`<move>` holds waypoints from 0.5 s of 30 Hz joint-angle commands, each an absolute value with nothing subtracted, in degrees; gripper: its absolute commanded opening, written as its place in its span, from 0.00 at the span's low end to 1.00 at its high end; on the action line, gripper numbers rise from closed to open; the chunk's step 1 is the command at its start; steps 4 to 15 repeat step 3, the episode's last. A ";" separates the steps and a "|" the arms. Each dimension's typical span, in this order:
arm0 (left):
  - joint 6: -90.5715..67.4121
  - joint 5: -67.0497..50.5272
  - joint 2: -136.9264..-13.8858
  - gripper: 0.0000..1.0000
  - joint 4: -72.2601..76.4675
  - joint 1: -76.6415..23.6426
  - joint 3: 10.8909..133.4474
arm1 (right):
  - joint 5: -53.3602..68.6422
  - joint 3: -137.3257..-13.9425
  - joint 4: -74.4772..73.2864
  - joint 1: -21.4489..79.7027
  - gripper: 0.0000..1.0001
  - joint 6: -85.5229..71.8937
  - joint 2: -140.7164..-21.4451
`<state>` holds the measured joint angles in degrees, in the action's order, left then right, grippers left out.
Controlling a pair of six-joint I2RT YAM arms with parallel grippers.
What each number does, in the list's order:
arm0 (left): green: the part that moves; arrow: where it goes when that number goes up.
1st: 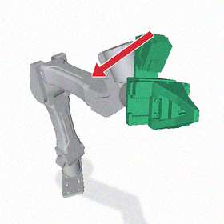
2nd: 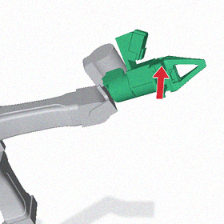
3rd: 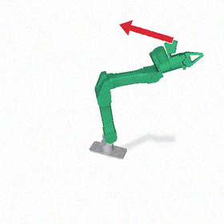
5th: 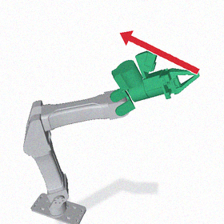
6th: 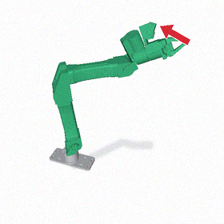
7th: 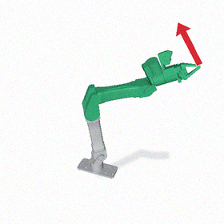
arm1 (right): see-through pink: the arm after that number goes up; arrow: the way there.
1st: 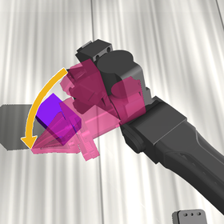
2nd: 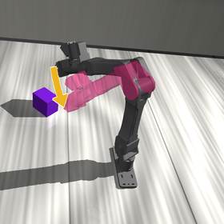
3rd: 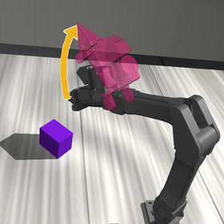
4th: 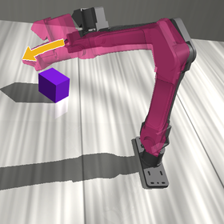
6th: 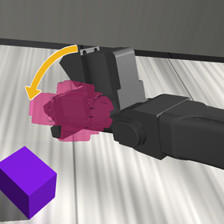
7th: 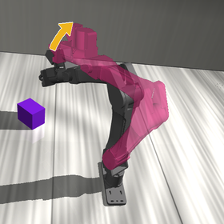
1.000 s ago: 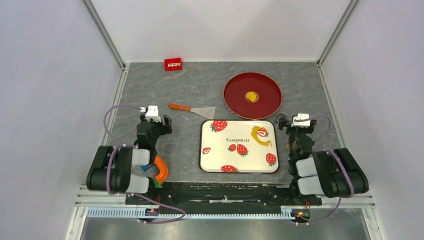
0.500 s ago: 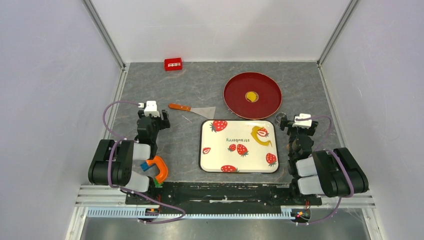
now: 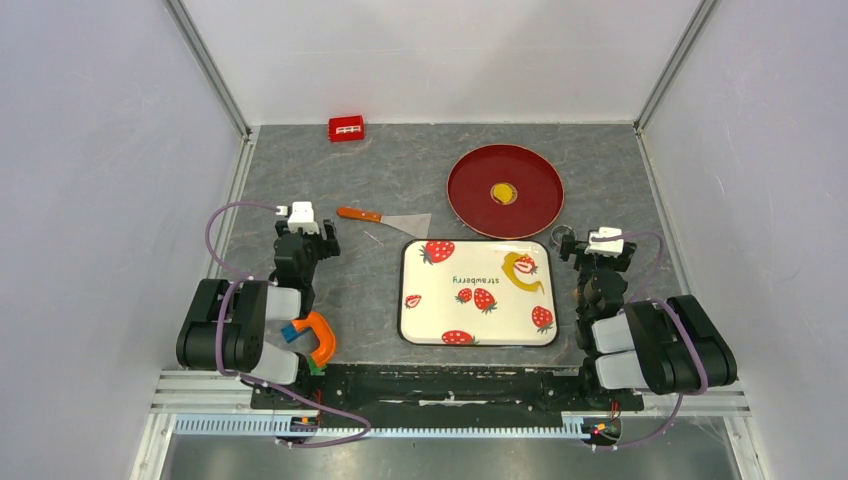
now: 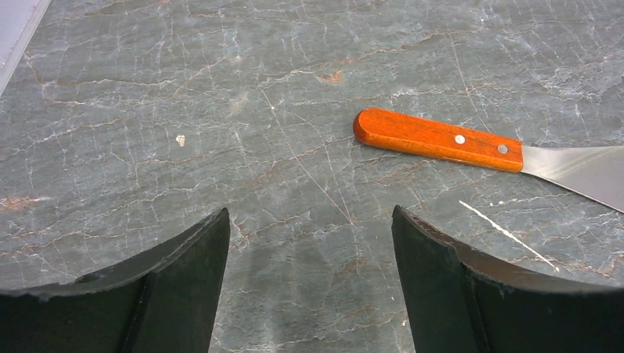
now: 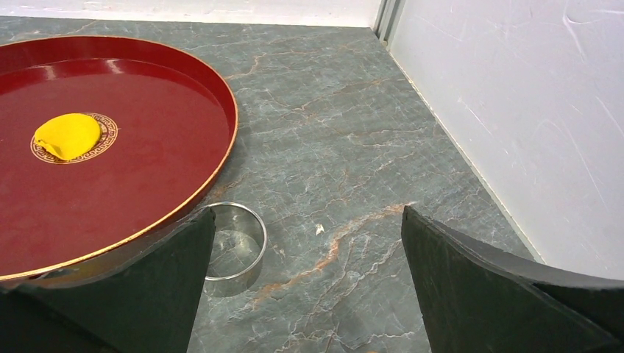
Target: Roll out the dumpling wrappers from the dough
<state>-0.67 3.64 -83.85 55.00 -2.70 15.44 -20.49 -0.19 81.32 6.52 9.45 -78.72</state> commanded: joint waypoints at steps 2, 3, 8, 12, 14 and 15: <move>-1.28 4.94 -84.49 0.84 57.57 -2.48 16.70 | -21.46 5.60 82.53 6.43 0.98 8.70 -78.86; -1.26 4.93 -84.31 0.84 57.84 -2.51 16.58 | -21.45 5.61 82.53 6.42 0.98 8.70 -78.85; -1.26 4.93 -84.31 0.84 57.84 -2.51 16.58 | -21.45 5.61 82.53 6.42 0.98 8.70 -78.85; -1.26 4.93 -84.31 0.84 57.84 -2.51 16.58 | -21.45 5.61 82.53 6.42 0.98 8.70 -78.85; -1.26 4.93 -84.31 0.84 57.84 -2.51 16.58 | -21.45 5.61 82.53 6.42 0.98 8.70 -78.85; -1.26 4.93 -84.31 0.84 57.84 -2.51 16.58 | -21.45 5.61 82.53 6.42 0.98 8.70 -78.85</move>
